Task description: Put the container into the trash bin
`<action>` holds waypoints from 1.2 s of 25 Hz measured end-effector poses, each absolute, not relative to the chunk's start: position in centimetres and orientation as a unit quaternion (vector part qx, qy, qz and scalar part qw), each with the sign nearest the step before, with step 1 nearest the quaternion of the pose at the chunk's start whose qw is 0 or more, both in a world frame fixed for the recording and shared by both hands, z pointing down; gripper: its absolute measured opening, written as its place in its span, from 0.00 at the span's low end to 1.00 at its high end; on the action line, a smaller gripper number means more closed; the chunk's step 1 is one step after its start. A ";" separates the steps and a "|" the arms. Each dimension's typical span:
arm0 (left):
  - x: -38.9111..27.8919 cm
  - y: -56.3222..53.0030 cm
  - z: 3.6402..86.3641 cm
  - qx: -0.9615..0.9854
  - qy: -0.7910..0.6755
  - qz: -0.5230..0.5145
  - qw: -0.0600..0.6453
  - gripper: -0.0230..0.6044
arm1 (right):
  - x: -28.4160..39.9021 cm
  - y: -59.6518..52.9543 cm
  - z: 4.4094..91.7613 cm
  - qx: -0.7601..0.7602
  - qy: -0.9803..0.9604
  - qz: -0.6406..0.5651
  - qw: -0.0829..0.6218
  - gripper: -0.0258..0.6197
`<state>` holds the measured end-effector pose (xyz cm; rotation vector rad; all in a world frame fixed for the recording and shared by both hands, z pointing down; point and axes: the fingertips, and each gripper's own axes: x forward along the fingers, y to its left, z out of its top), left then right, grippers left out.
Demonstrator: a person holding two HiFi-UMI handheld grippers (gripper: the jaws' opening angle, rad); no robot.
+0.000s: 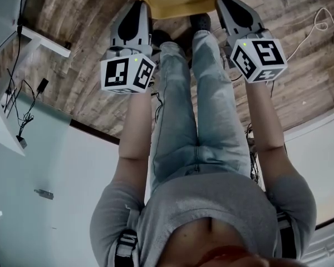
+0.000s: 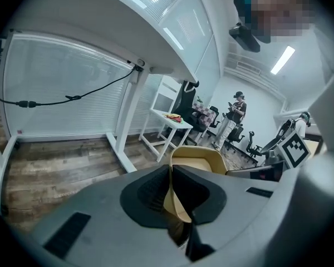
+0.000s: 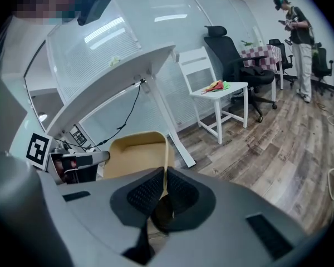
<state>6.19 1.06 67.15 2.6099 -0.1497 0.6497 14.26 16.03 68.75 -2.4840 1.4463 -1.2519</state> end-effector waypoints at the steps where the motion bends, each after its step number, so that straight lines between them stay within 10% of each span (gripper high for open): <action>1: 6.2 1.2 67.6 0.945 -0.053 0.237 0.219 0.08 | 14.3 16.1 69.3 -0.793 0.461 -0.400 0.002 0.16; 30: 5.5 2.8 79.7 0.914 -0.043 0.328 0.236 0.08 | 13.0 18.0 80.2 -0.777 0.433 -0.457 0.000 0.16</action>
